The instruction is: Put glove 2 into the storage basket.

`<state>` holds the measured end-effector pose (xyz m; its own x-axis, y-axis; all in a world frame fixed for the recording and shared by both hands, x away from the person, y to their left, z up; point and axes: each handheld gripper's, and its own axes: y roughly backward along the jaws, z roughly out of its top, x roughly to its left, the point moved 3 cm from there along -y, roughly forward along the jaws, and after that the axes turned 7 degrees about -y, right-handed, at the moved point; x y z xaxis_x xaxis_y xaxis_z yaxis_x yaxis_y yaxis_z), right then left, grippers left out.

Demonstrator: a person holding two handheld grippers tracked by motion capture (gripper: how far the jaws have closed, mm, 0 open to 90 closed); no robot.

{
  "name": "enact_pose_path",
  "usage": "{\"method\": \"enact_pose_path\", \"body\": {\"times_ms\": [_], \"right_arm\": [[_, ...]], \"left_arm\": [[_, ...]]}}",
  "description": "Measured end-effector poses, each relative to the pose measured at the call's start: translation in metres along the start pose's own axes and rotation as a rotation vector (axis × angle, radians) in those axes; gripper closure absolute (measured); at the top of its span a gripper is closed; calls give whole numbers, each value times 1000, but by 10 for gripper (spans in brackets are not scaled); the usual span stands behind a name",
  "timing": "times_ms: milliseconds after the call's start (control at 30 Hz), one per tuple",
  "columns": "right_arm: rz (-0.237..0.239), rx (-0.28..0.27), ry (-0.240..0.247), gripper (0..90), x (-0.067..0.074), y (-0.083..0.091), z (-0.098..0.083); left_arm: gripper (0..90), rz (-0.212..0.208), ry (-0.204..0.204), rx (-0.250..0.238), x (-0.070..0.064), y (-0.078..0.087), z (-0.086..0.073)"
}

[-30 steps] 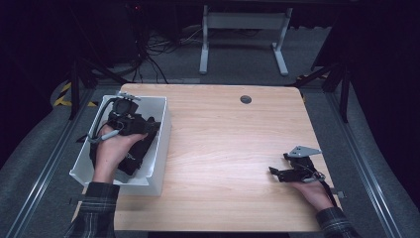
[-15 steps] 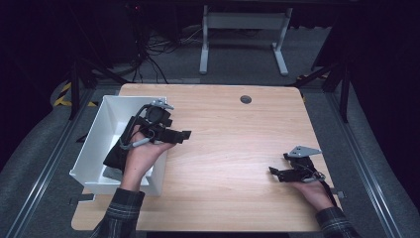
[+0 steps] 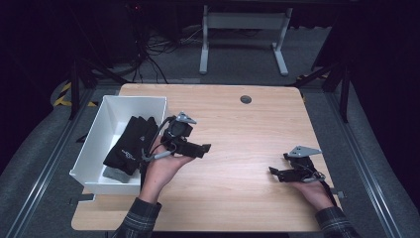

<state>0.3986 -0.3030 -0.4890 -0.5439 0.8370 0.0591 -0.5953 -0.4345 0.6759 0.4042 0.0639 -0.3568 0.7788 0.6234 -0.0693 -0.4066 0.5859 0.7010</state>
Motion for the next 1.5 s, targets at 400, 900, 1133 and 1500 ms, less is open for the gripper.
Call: {"method": "enact_pose_path", "body": {"times_ms": [400,900,1133,1500], "right_arm": [[3,2,3,152,0,0,0],[2,2,4,151,0,0,0],[3,2,4,151,0,0,0],[3,2,4,151,0,0,0]], "left_arm": [[156,-4,-42,13,-16,-30,-18],[152,-17,-89,14,-28,-65,-48],[152,-6,-114,20,-31,-79,-63],[149,-30,-140,42,-37,-99,-83]]}}
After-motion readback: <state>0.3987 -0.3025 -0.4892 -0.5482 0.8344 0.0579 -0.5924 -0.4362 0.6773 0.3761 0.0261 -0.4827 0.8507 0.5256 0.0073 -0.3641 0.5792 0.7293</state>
